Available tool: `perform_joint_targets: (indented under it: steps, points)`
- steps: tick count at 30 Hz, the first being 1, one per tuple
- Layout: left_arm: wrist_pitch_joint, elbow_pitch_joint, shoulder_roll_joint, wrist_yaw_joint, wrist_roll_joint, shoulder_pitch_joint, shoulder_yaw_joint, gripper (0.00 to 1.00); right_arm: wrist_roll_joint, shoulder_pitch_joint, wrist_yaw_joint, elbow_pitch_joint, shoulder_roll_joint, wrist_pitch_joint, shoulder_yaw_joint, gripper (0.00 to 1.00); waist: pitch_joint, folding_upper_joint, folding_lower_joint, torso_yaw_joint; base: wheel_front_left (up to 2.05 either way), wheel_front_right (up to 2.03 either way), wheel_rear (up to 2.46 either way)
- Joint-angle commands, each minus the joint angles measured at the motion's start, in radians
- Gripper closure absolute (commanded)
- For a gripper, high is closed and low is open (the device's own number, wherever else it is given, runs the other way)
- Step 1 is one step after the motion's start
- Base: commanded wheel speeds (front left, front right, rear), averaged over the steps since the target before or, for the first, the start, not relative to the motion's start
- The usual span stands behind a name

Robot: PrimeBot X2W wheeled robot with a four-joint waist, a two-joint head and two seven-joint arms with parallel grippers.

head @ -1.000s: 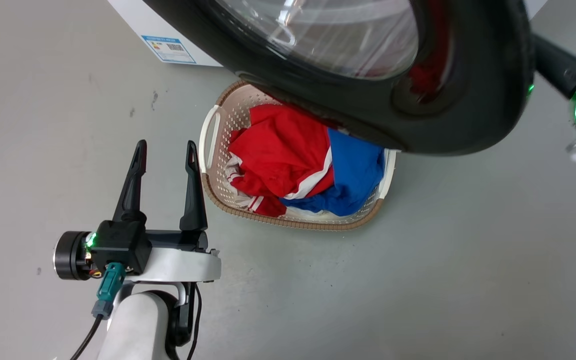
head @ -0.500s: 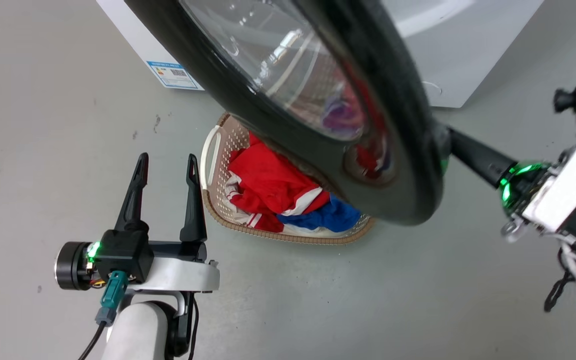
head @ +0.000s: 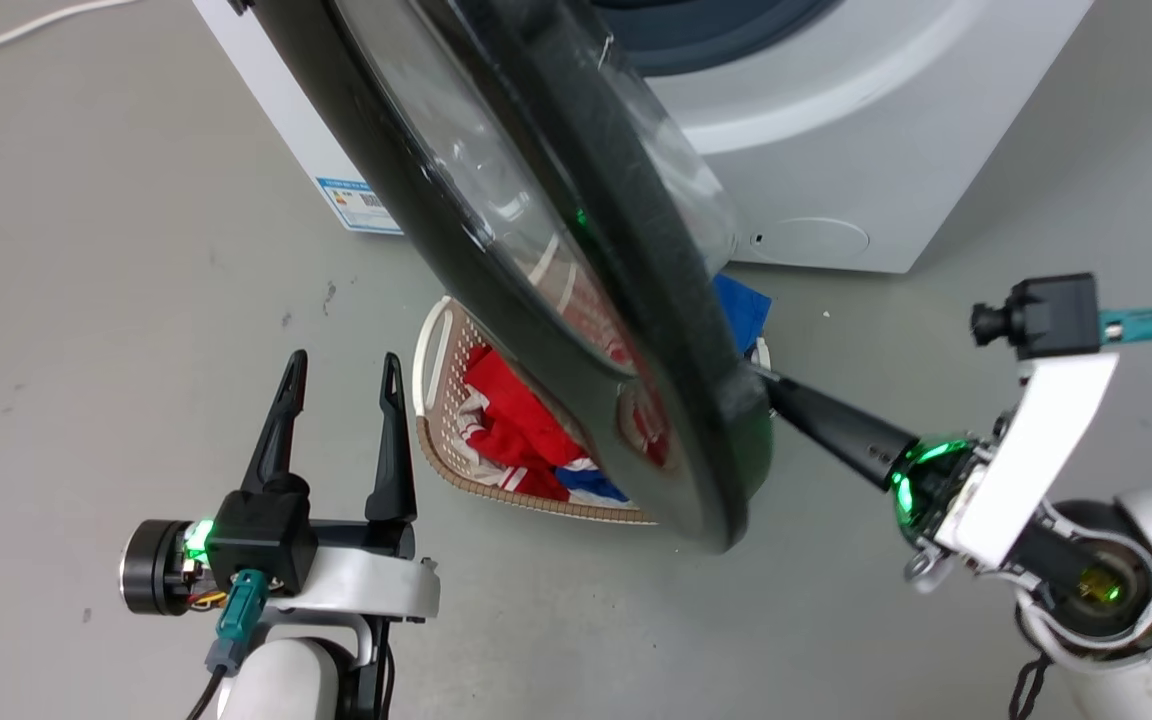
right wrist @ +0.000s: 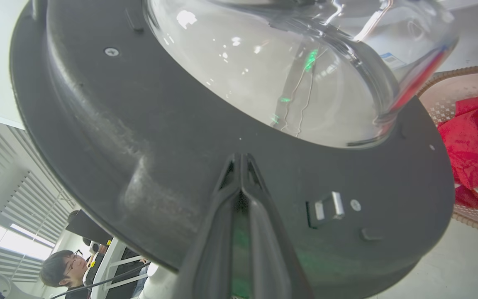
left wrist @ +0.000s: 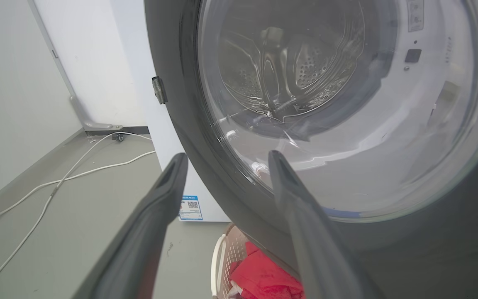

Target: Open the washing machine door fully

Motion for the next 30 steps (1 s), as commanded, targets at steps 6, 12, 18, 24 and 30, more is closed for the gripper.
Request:
perform_joint_targets:
  steps: [6,12,18,24,30]
  points:
    - [-0.003,0.01,0.0,-0.003,0.007,0.024,-0.005,0.0,0.014,0.057,0.003,0.005,0.031,-0.011,0.061,1.0,-0.042,0.0,0.0001,0.005,0.0,0.0,0.0]
    - [-0.003,0.014,-0.001,-0.003,0.007,0.036,-0.009,0.0,0.016,0.089,0.003,0.017,0.055,-0.023,0.122,1.0,-0.06,0.0,0.0001,0.008,0.0,0.0,0.0]
    - [-0.003,0.018,-0.001,-0.003,0.009,0.042,-0.01,0.0,0.02,0.094,0.003,0.036,0.073,-0.035,0.158,1.0,-0.071,0.0,0.0001,0.008,0.0,0.0,0.0]
    - [-0.003,0.025,0.0,-0.002,0.011,0.058,-0.005,0.0,0.011,0.104,0.003,0.054,0.071,-0.091,0.147,1.0,-0.098,0.0,0.0001,0.002,0.0,0.0,0.0]
    - [-0.003,0.031,0.0,-0.008,0.017,0.085,0.006,0.0,-0.027,0.139,0.003,0.04,0.048,-0.228,0.092,0.0,-0.141,0.0,0.0001,-0.013,0.0,0.0,0.0]
